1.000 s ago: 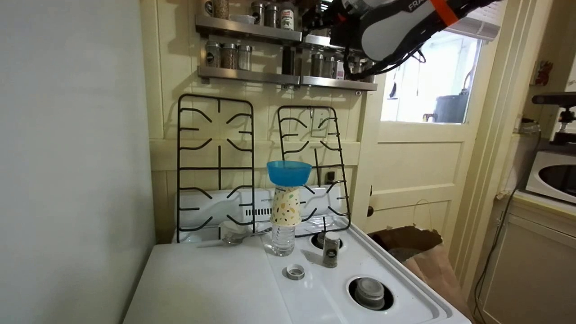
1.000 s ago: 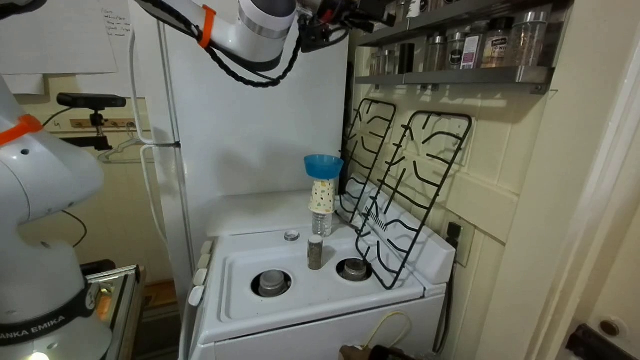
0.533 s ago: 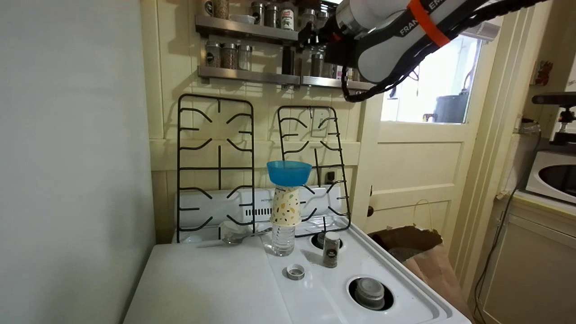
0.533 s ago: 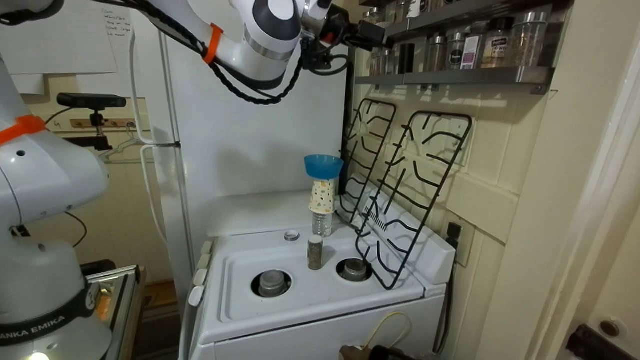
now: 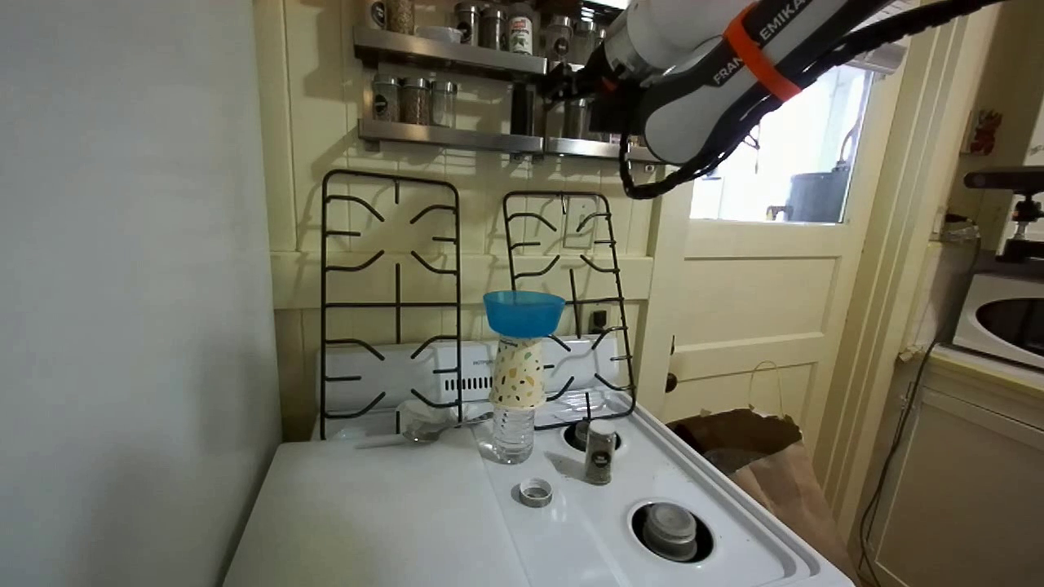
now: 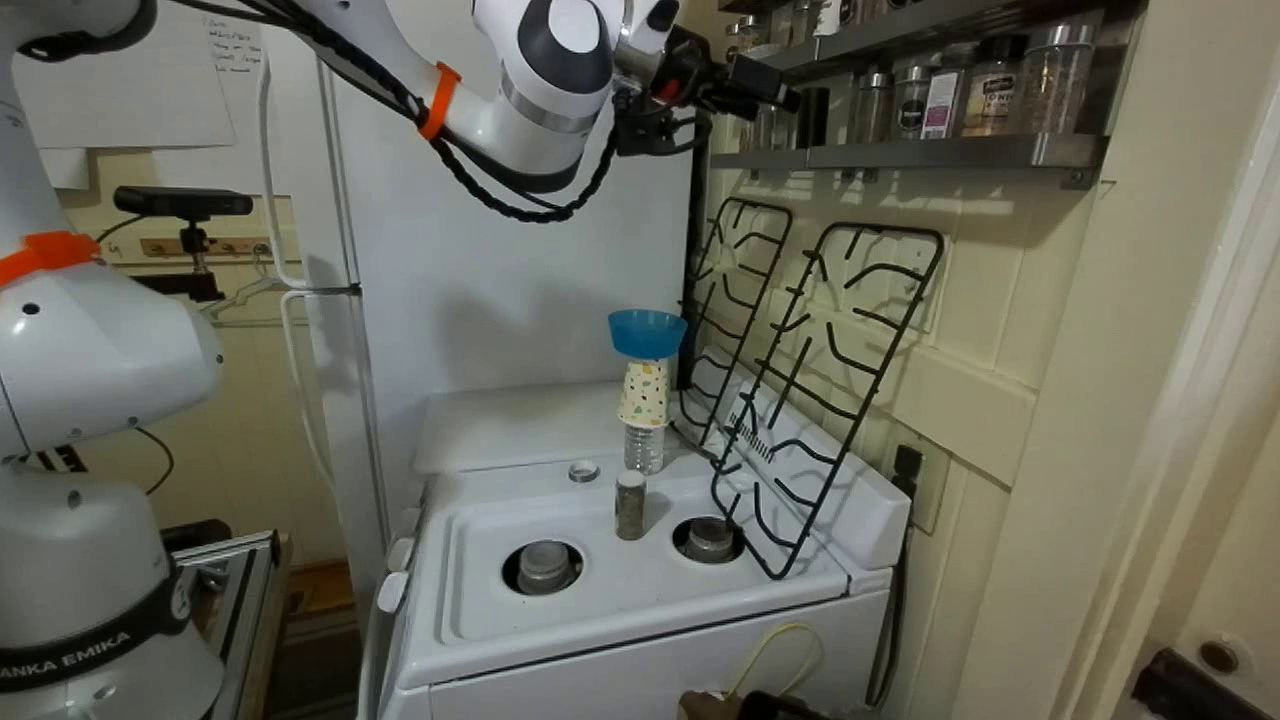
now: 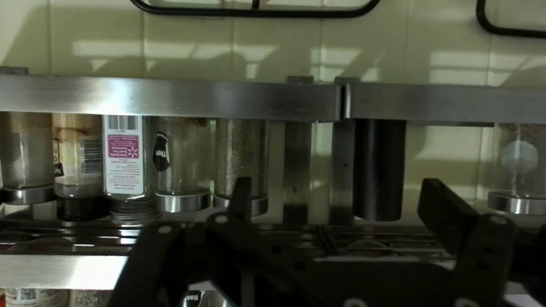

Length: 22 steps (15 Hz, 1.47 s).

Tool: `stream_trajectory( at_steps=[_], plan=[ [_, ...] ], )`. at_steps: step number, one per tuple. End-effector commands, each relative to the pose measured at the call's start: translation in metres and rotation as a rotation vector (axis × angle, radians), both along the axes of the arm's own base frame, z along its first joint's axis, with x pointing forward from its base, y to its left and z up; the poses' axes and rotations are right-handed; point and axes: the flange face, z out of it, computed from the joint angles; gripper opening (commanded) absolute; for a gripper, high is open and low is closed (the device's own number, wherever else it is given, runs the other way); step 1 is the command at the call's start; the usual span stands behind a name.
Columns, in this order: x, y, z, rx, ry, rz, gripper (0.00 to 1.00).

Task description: Pick up the black container from the shelf and put it on the left side of the stove.

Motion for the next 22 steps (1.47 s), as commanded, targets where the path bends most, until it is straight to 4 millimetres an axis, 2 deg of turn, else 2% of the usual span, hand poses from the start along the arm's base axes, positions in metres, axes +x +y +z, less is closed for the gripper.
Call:
stream_trajectory(
  at_steps=[1, 6, 11, 16, 18, 22],
  plan=[
    [0.002, 0.000, -0.001, 0.007, -0.008, 0.008, 1.00],
    [0.013, 0.004, -0.007, 0.007, -0.017, 0.027, 1.00],
    [0.028, 0.015, 0.002, -0.013, -0.061, 0.055, 1.00],
    [0.045, 0.029, -0.016, -0.015, -0.040, 0.067, 1.00],
    [0.051, 0.030, -0.022, -0.018, -0.039, 0.062, 1.00],
    [0.063, 0.025, -0.021, 0.004, -0.066, 0.020, 1.00]
  ],
)
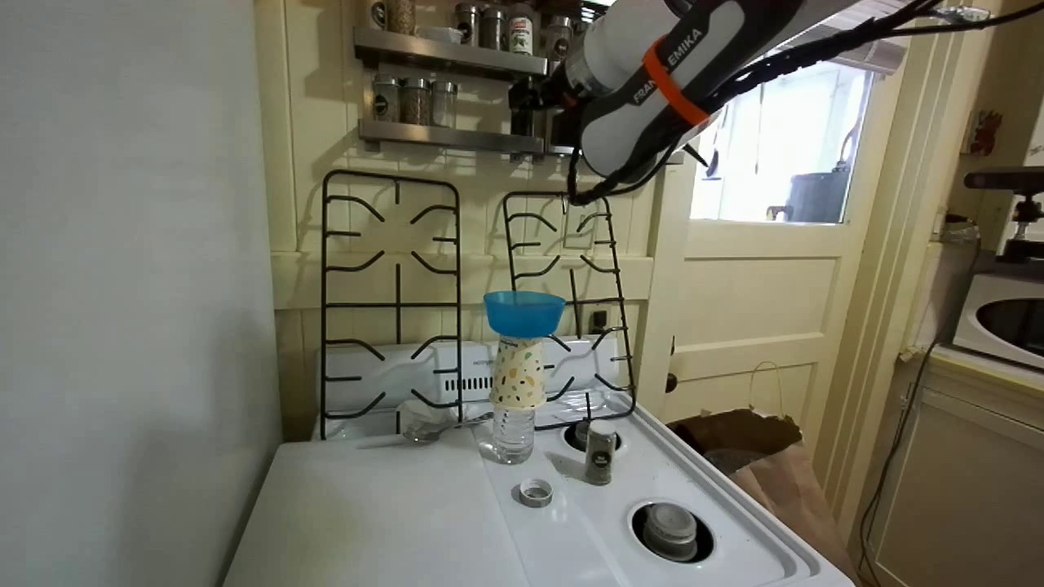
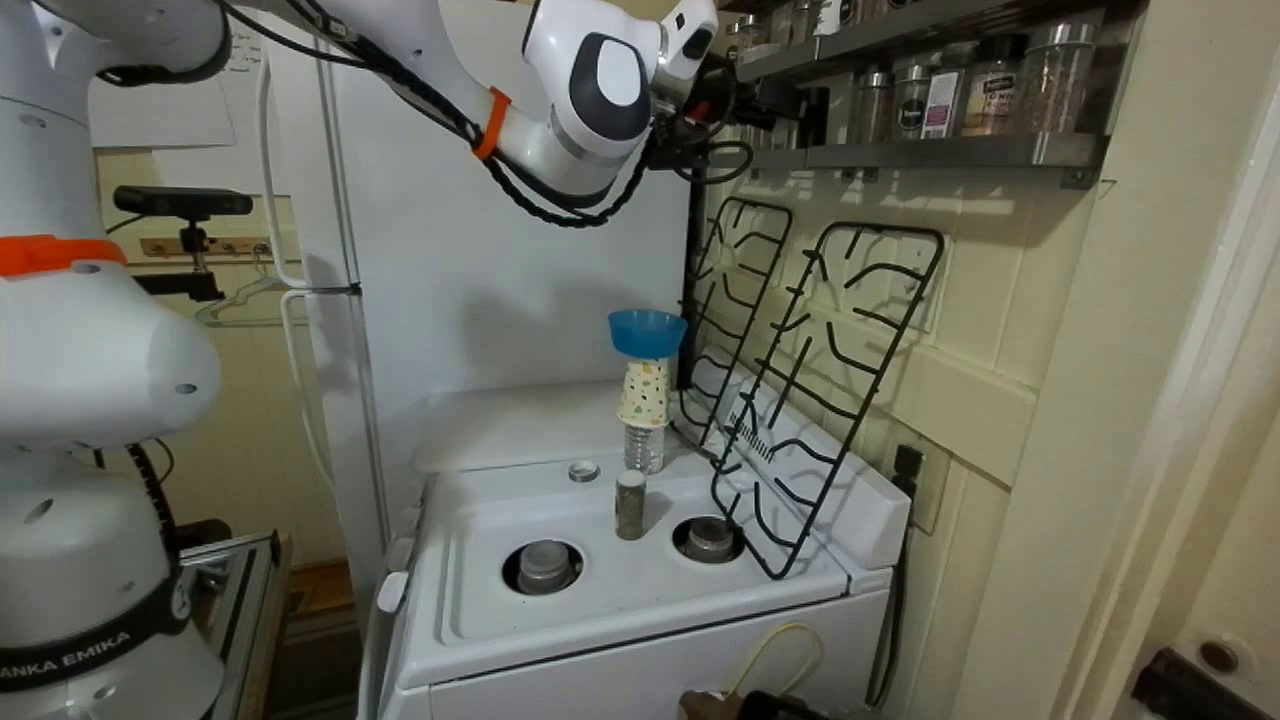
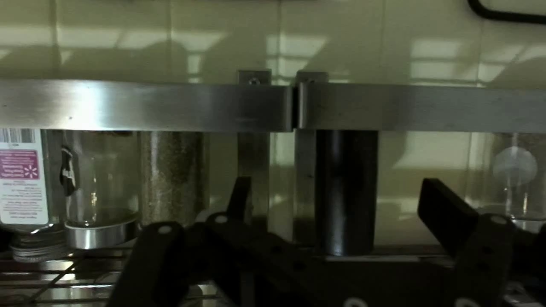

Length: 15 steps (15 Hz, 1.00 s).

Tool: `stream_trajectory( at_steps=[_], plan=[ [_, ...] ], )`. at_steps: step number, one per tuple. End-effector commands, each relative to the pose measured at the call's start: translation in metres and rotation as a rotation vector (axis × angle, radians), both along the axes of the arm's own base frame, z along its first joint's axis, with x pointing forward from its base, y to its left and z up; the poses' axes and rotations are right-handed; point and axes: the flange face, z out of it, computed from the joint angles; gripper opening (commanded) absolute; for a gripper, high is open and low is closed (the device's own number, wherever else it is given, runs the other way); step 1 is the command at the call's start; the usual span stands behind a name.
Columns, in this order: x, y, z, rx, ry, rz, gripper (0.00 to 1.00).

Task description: Pick up the black container from the shelf and put it on the left side of the stove.

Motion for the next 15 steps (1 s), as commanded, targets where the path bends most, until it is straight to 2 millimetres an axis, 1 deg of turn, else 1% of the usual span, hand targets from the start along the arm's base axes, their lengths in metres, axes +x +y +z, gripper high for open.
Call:
stream_trajectory(
  at_steps=[1, 6, 11, 15],
  plan=[
    [0.012, 0.003, -0.004, 0.006, -0.035, -0.020, 1.00],
    [0.029, 0.013, -0.007, 0.000, -0.043, -0.011, 1.00],
    [0.045, 0.015, -0.009, -0.012, -0.049, -0.015, 1.00],
    [0.054, 0.018, -0.020, -0.019, -0.031, -0.010, 1.00]
  ],
)
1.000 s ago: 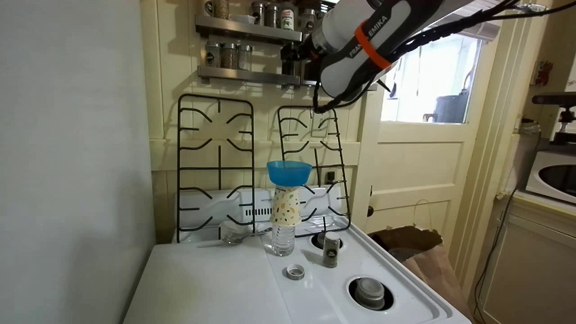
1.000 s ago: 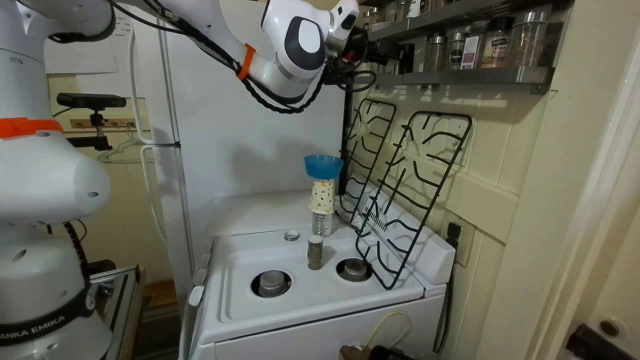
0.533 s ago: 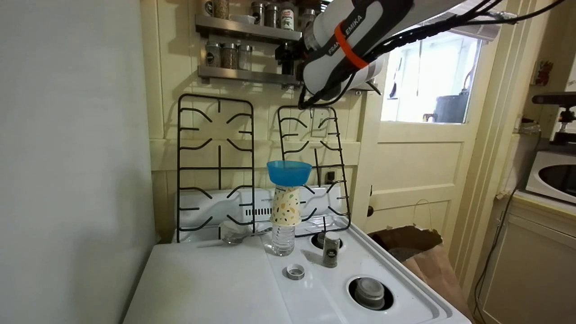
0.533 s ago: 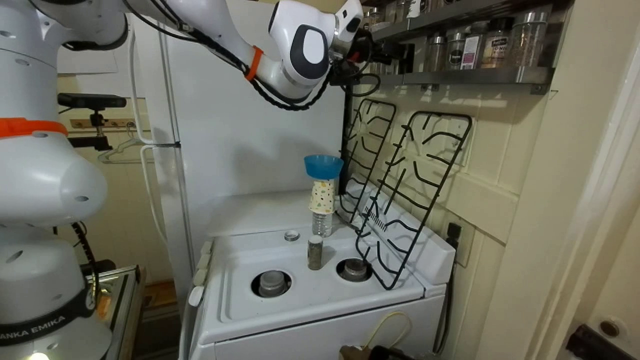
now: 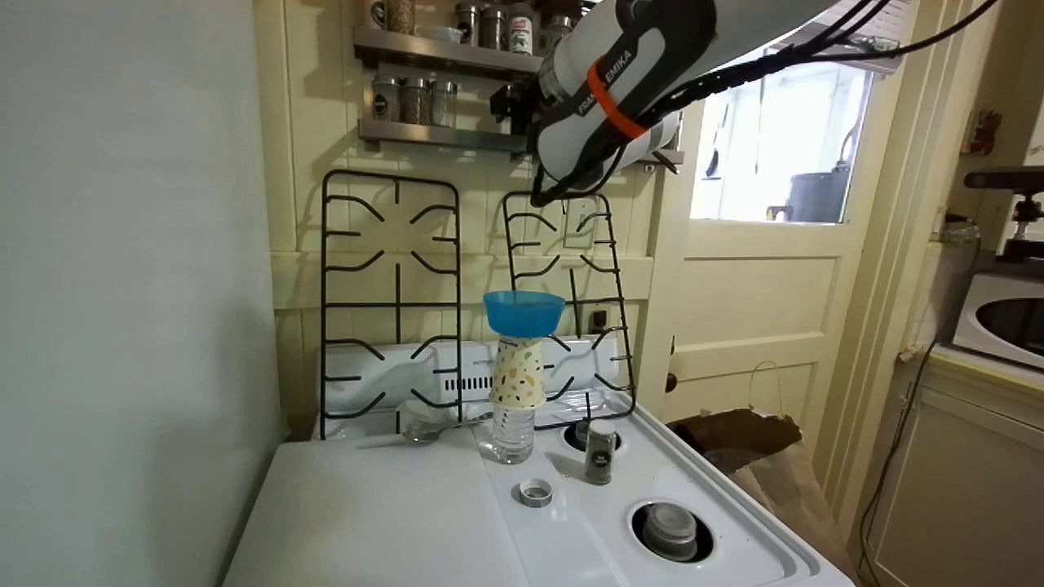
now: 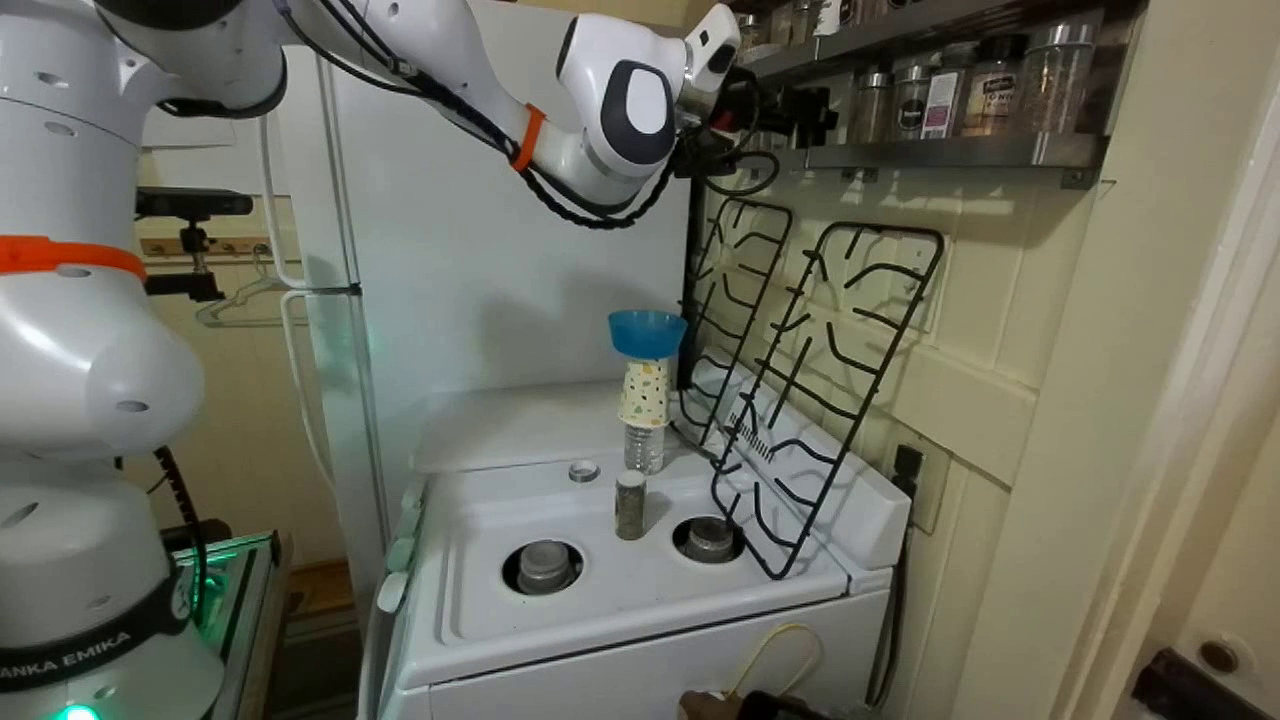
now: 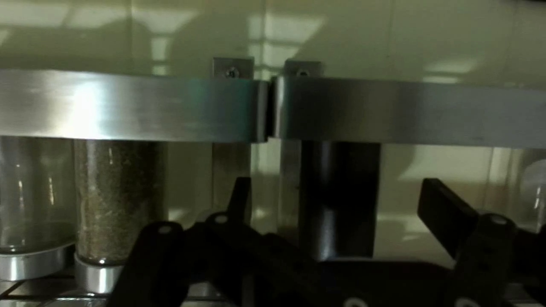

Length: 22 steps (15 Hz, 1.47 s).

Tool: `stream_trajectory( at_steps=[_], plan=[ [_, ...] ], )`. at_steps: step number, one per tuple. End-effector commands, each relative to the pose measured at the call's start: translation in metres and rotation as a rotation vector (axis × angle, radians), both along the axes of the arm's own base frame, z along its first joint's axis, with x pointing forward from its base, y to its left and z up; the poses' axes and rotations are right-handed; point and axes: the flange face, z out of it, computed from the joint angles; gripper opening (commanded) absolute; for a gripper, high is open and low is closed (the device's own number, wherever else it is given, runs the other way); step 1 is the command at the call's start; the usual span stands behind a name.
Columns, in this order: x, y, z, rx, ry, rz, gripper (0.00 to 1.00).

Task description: Pick up the black container from the shelf and put it on the left side of the stove.

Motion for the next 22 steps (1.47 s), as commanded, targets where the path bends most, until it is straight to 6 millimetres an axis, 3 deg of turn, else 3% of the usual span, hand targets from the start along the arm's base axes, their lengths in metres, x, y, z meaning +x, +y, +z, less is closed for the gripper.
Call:
stream_trajectory(
  at_steps=[1, 3, 4, 5, 7, 13, 18, 22],
  plan=[
    [0.012, 0.007, -0.015, 0.007, 0.004, 0.007, 1.00],
    [0.014, 0.011, -0.022, 0.006, 0.012, 0.011, 1.00],
    [0.015, 0.013, -0.025, 0.002, 0.013, 0.013, 0.93],
    [0.016, 0.014, -0.027, -0.004, 0.010, 0.015, 0.73],
    [0.017, 0.017, -0.026, -0.021, 0.003, 0.018, 0.68],
    [0.016, 0.019, -0.018, -0.044, -0.037, 0.028, 0.21],
    [0.011, 0.024, -0.013, -0.080, -0.053, 0.052, 0.19],
    [0.003, 0.031, -0.013, -0.207, -0.017, 0.081, 0.19]
  ],
)
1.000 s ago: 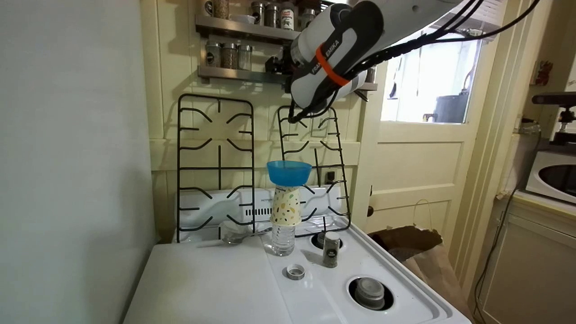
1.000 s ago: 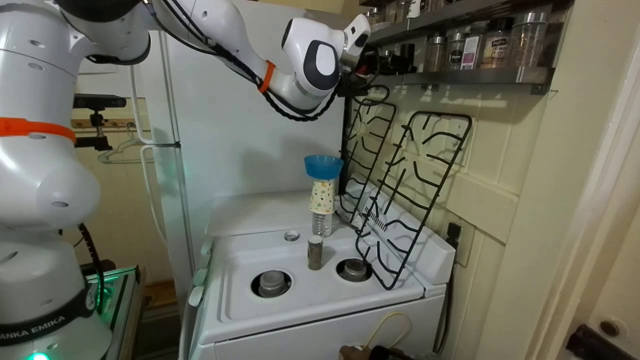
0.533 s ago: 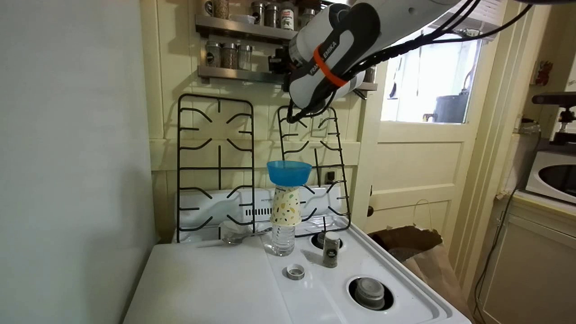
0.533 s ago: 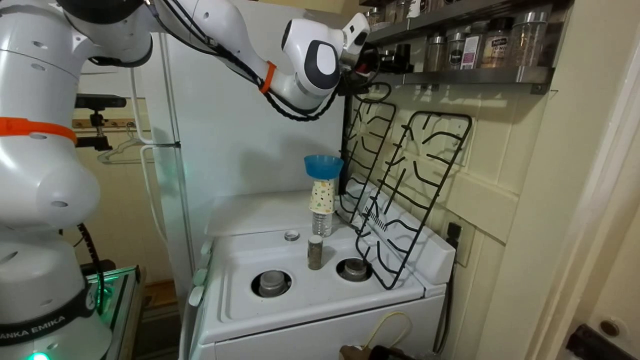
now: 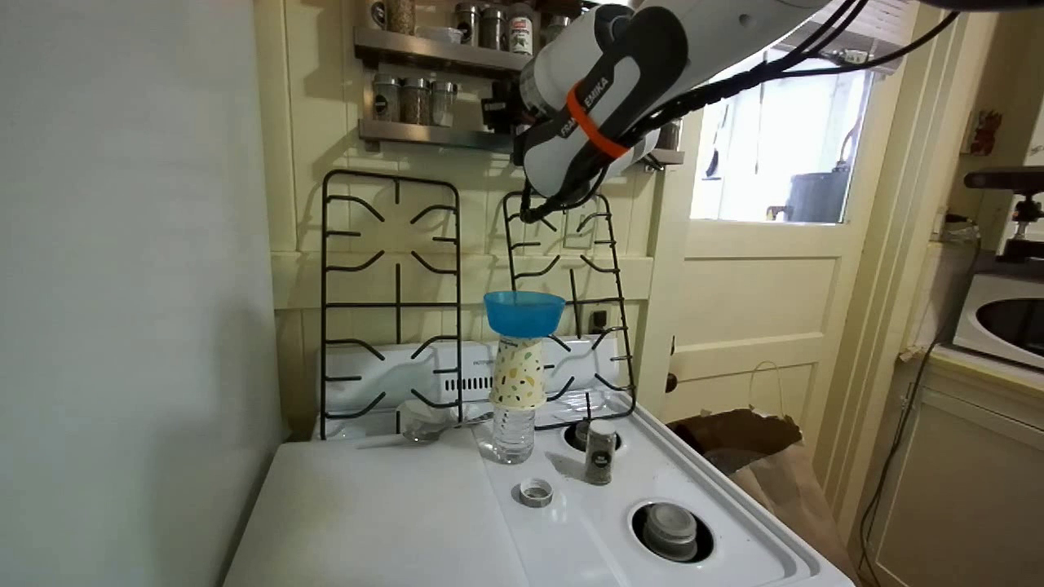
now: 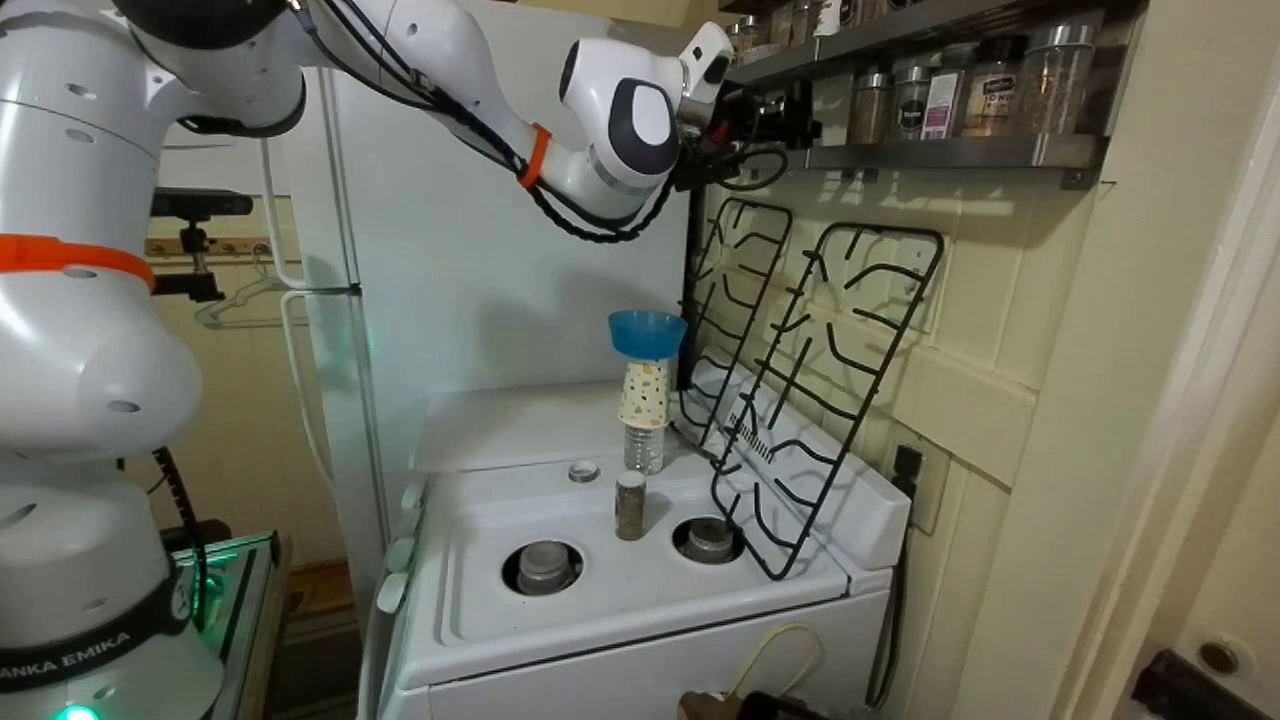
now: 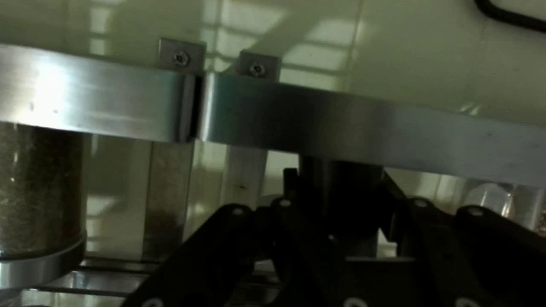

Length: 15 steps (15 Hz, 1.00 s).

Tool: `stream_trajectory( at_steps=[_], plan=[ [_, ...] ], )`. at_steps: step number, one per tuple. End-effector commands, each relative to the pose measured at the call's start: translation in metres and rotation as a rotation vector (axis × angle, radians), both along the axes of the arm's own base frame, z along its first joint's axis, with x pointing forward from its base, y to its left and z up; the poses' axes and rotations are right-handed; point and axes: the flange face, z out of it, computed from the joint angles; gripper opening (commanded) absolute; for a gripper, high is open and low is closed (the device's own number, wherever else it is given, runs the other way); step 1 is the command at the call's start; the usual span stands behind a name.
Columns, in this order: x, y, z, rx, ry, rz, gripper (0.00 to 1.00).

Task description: Pick up the black container from the shelf and put it on the left side of the stove.

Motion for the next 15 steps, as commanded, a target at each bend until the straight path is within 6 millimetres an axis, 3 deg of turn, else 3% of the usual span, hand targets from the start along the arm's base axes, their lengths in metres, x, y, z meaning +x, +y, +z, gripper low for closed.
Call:
stream_trajectory(
  at_steps=[1, 6, 15],
  plan=[
    [-0.008, 0.006, -0.001, -0.111, 0.006, 0.024, 0.19],
    [-0.017, -0.002, 0.011, -0.275, -0.015, -0.008, 0.19],
    [-0.038, -0.010, 0.009, -0.515, 0.031, -0.037, 0.19]
  ],
)
